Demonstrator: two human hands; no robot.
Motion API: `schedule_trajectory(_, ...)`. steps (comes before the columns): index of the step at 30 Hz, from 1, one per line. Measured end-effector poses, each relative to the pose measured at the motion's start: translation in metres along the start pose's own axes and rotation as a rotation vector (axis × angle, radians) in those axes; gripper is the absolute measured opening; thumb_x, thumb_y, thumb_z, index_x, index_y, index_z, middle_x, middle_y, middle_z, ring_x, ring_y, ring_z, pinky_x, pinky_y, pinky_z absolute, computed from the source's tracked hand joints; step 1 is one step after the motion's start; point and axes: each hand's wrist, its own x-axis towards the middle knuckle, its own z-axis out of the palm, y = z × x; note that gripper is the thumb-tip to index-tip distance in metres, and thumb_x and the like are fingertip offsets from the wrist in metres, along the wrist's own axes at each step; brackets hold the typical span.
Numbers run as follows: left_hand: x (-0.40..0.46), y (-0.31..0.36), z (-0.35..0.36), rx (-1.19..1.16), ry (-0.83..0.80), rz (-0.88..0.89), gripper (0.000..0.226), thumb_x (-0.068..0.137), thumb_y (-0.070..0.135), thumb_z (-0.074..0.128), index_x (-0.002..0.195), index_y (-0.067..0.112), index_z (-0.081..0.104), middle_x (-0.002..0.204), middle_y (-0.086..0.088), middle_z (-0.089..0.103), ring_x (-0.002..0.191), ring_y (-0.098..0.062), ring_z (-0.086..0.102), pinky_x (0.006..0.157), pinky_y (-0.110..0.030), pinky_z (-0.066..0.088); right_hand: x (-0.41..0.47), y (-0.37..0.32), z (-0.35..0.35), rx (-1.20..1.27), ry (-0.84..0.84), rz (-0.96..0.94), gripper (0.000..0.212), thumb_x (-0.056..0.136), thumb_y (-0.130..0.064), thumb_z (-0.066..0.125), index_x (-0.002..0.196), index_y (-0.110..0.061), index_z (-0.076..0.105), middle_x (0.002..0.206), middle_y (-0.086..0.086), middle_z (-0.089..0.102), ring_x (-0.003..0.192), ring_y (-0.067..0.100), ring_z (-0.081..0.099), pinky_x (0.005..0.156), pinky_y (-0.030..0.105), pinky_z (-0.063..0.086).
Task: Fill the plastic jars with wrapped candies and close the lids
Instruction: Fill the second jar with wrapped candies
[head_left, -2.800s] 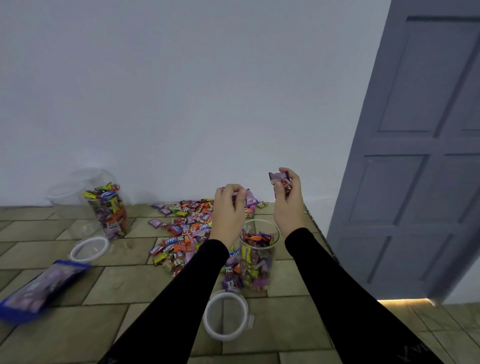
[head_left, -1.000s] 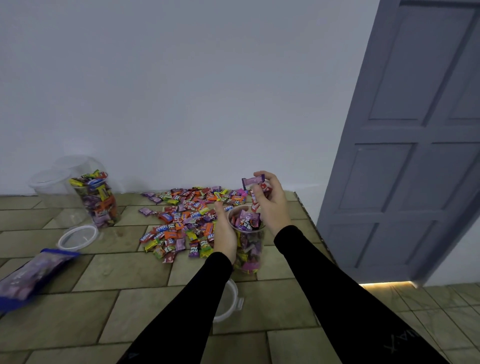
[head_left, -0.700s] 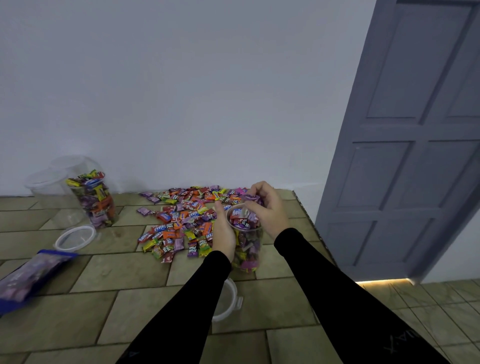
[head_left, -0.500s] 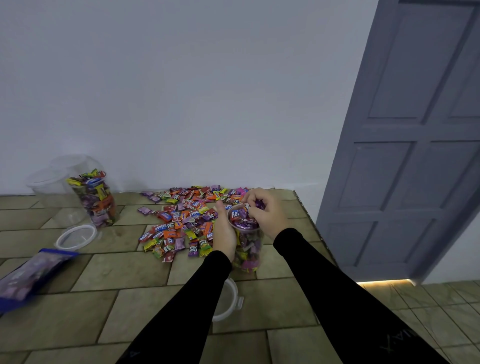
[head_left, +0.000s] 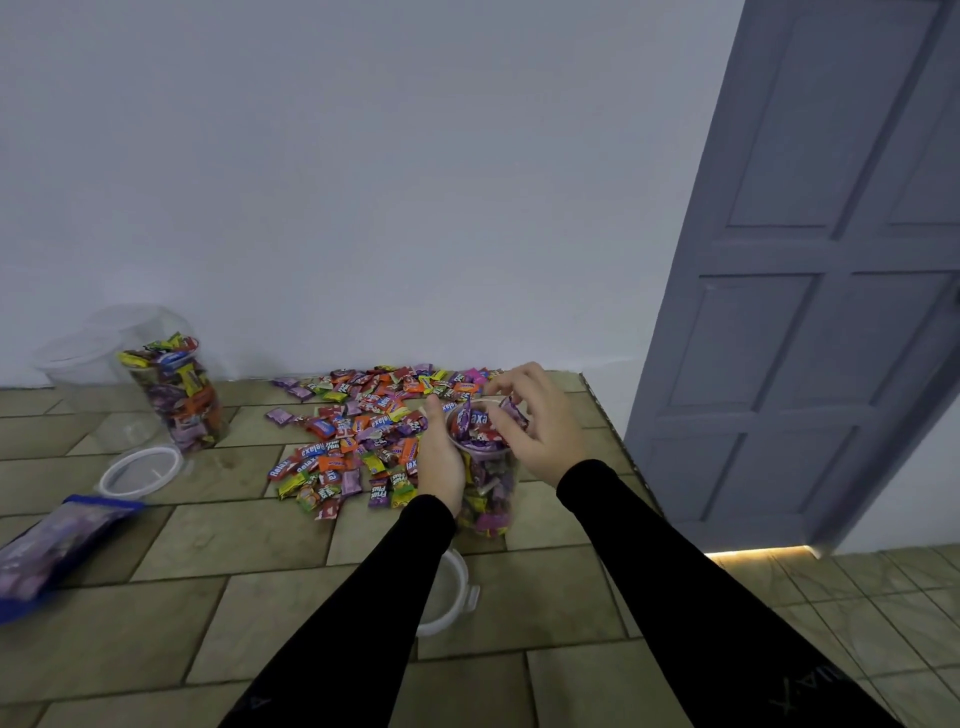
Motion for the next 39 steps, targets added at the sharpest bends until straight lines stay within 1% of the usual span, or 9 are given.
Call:
schedule_trajectory(5,0.015,-0.020,-0.006,-0.009,0.006,0.000,0.103,0.066,0.095,0.032,0.127,0.018,0.062,0.125,-0.006,0.065,0.119,-0.021,0.059,0.107,-0.047,0.041,-0.003,-0.006,0.000,-0.031,-0.124,-0.068,0.026,0.081,-0.015,0.054,0.105,-0.009,0.063,0.092,0.001,0.058,0.084,0.011,0.056,0.077,0.027,0.049)
schedule_trajectory(8,0.036,-0.046,-0.010,-0.009,-0.026,-0.002,0.103,0.065,0.097,0.034,0.136,0.024,0.054,0.138,-0.002,0.056,0.130,-0.019,0.050,0.113,-0.047,0.032,0.000,-0.012,0.000,-0.026,-0.194,-0.086,0.031,0.081,-0.014,0.057,0.111,-0.008,0.064,0.103,0.004,0.059,0.091,0.004,0.056,0.086,0.016,0.045)
schedule_trajectory(11,0.036,-0.039,-0.009,0.012,-0.026,-0.011,0.101,0.067,0.095,0.034,0.132,0.022,0.058,0.133,-0.006,0.060,0.126,-0.022,0.054,0.112,-0.048,0.035,0.006,-0.012,-0.006,-0.097,-0.263,-0.061,0.039,0.082,-0.018,0.060,0.120,-0.013,0.064,0.116,0.003,0.054,0.098,0.001,0.048,0.090,0.005,0.032)
schedule_trajectory(15,0.015,-0.015,-0.006,-0.012,-0.051,-0.014,0.090,0.073,0.088,0.035,0.118,0.016,0.068,0.113,-0.008,0.071,0.111,-0.023,0.064,0.105,-0.047,0.043,0.012,-0.010,-0.011,-0.192,-0.402,-0.032,0.027,0.088,-0.017,0.062,0.113,-0.015,0.071,0.118,0.003,0.057,0.105,0.014,0.054,0.085,0.014,0.035)
schedule_trajectory(19,0.010,-0.011,-0.004,-0.037,-0.028,-0.004,0.087,0.076,0.086,0.034,0.117,0.016,0.068,0.111,-0.006,0.072,0.109,-0.021,0.065,0.105,-0.047,0.044,0.012,-0.010,-0.012,-0.240,-0.376,0.005,0.028,0.087,-0.017,0.063,0.114,-0.017,0.070,0.117,0.002,0.058,0.106,0.014,0.055,0.084,0.017,0.038)
schedule_trajectory(28,0.007,-0.010,-0.007,0.041,-0.016,0.039,0.097,0.068,0.092,0.028,0.127,0.024,0.061,0.119,0.000,0.068,0.115,-0.013,0.060,0.107,-0.044,0.041,0.003,-0.009,-0.003,-0.207,-0.277,-0.228,0.035,0.089,-0.015,0.047,0.116,-0.019,0.069,0.115,0.007,0.056,0.102,0.016,0.047,0.088,0.024,0.040)
schedule_trajectory(33,0.009,-0.014,-0.009,0.067,-0.037,0.028,0.090,0.073,0.090,0.029,0.099,0.014,0.072,0.102,-0.012,0.072,0.104,-0.028,0.065,0.103,-0.052,0.043,-0.001,-0.006,-0.003,-0.222,-0.266,-0.151,0.039,0.089,-0.032,0.043,0.103,-0.012,0.073,0.106,0.005,0.052,0.087,0.010,0.046,0.076,0.024,0.041)
schedule_trajectory(37,0.010,-0.015,-0.011,0.037,-0.009,-0.002,0.097,0.062,0.098,0.033,0.116,0.025,0.068,0.112,-0.003,0.071,0.112,-0.019,0.063,0.107,-0.048,0.040,0.000,-0.012,-0.005,-0.205,-0.328,-0.144,0.034,0.091,-0.031,0.051,0.117,-0.016,0.068,0.113,0.002,0.049,0.090,0.010,0.050,0.077,0.023,0.043)
schedule_trajectory(39,0.008,-0.011,-0.011,0.060,-0.036,0.014,0.089,0.069,0.092,0.030,0.105,0.023,0.073,0.107,-0.007,0.072,0.108,-0.023,0.065,0.104,-0.051,0.042,0.001,-0.013,-0.006,-0.216,-0.347,-0.133,0.037,0.089,-0.036,0.051,0.113,-0.015,0.070,0.112,0.003,0.050,0.092,0.010,0.051,0.078,0.025,0.044)
